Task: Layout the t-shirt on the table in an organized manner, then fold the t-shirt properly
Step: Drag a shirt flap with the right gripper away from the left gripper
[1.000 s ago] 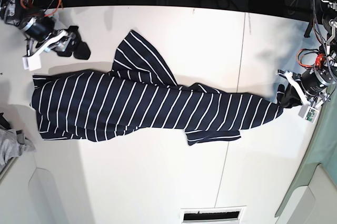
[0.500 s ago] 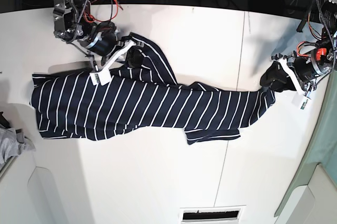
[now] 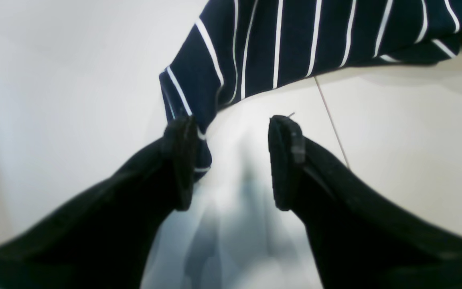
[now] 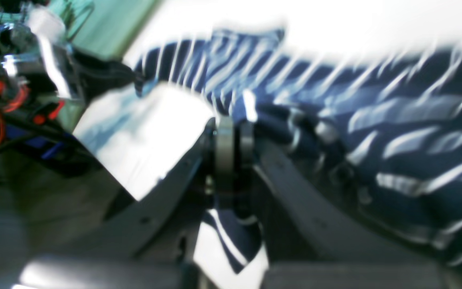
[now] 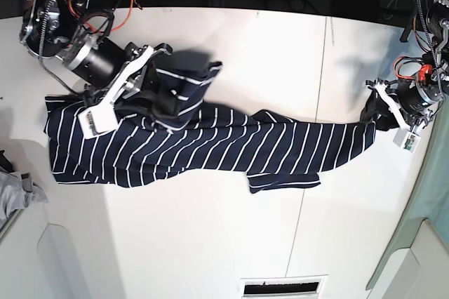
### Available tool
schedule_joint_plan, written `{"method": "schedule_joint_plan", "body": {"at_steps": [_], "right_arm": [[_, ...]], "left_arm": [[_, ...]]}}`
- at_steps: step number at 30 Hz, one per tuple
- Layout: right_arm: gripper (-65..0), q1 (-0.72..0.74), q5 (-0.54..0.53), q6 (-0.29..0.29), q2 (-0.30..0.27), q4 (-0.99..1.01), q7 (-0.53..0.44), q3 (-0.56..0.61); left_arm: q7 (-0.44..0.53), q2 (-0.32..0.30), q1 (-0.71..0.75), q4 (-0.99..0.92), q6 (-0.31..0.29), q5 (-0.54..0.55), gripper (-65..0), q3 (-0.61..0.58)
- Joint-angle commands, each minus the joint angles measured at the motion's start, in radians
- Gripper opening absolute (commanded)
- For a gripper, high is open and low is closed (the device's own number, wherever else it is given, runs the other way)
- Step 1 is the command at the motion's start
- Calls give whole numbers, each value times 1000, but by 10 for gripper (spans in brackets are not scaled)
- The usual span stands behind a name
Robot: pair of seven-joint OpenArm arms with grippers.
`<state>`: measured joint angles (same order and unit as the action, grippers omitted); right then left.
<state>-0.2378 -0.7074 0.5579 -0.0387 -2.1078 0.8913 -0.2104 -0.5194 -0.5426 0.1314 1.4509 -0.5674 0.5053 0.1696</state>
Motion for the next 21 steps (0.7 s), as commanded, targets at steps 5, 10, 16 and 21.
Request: {"method": "schedule_joint_plan", "body": {"at_steps": [5, 10, 16, 21], "right_arm": [[-650, -76, -60, 23, -2, -248, -39, -40], [-650, -121, -57, 22, -2, -248, -28, -43], [-407, -170, -90, 16, -3, -248, 73, -43], [-348, -192, -85, 15, -48, -248, 39, -58]], "left_arm": [[23, -20, -27, 16, 11, 6, -336, 8], [22, -20, -28, 16, 10, 6, -336, 8], [8, -20, -29, 16, 10, 7, -336, 8], [2, -20, -28, 16, 10, 10, -336, 8]]}}
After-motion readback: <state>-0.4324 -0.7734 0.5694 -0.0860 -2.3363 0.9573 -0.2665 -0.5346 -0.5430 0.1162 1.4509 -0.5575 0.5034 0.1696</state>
